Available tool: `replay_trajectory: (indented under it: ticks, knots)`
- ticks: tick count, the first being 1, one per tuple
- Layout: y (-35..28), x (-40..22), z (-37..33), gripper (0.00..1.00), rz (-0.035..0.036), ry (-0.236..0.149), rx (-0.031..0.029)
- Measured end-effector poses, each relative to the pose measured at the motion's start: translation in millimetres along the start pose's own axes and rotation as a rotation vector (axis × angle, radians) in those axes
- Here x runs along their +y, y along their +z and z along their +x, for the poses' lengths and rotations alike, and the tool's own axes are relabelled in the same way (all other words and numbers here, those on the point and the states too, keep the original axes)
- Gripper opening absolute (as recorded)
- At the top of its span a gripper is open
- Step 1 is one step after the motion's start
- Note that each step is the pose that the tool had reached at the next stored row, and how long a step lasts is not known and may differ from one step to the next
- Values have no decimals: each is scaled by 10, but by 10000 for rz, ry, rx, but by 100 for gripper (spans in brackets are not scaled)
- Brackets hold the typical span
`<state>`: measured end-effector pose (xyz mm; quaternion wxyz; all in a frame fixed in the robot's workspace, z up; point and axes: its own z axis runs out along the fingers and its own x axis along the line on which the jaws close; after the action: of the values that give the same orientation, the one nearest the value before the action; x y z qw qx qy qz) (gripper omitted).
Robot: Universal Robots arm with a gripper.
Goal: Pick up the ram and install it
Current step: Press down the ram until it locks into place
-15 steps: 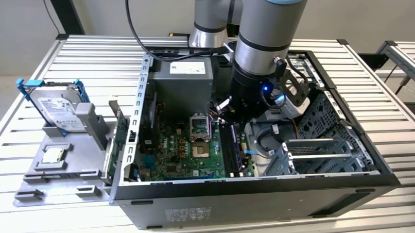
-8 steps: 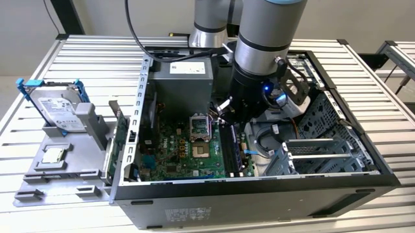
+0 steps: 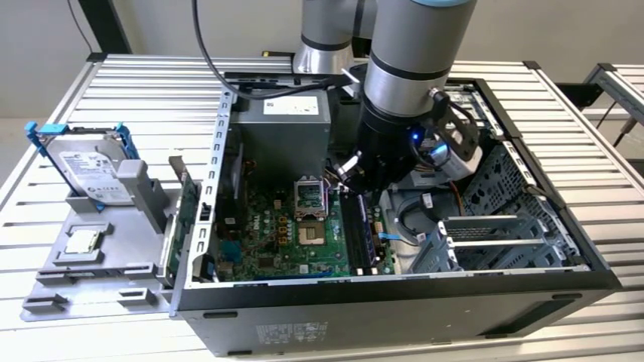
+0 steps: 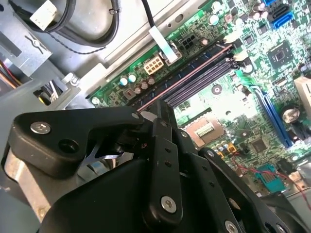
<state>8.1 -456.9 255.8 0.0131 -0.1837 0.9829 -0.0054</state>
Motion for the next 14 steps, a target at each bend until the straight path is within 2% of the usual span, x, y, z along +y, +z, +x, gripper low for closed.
replay_trajectory:
  ticks: [9,14]
  knots:
    - [-1,0,0,0,-17,-913,-21]
    - [-1,0,0,0,-30,-1570,-40]
